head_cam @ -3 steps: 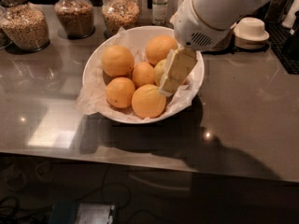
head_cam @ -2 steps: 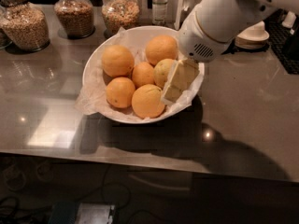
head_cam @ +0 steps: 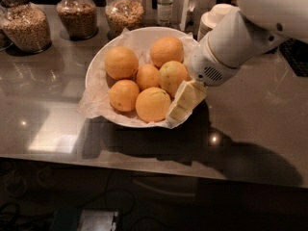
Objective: Pick orange from white bowl
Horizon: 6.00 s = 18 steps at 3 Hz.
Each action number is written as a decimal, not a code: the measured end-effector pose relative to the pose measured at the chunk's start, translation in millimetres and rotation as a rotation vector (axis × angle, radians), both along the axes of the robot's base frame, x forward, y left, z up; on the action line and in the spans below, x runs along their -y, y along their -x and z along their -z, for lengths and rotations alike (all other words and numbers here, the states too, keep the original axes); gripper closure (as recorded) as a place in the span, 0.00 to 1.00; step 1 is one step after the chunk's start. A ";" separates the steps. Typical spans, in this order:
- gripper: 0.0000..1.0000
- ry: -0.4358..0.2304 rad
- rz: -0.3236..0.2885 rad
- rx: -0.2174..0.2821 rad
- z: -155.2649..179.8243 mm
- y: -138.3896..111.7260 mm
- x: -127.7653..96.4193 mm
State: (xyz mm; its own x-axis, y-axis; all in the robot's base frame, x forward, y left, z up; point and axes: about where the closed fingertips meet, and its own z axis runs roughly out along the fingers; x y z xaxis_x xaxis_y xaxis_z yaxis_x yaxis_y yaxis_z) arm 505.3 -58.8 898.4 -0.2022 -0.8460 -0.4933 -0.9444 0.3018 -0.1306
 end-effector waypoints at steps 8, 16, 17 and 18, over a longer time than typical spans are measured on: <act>0.52 -0.045 0.330 0.037 -28.0 -64.4 6.1; 0.61 0.007 0.316 -0.103 14.0 -61.4 -14.3; 0.85 0.001 0.309 -0.099 9.1 -58.9 -15.3; 1.00 0.001 0.309 -0.099 5.3 -59.0 -15.3</act>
Offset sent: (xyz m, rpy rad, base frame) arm 0.0207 0.0425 0.0738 0.0040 -0.0488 0.0649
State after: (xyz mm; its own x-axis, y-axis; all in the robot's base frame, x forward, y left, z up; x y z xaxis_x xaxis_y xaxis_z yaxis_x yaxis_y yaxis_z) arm 564.4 -43.5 893.1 -0.4969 -0.7374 -0.4576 -0.8161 0.5764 -0.0426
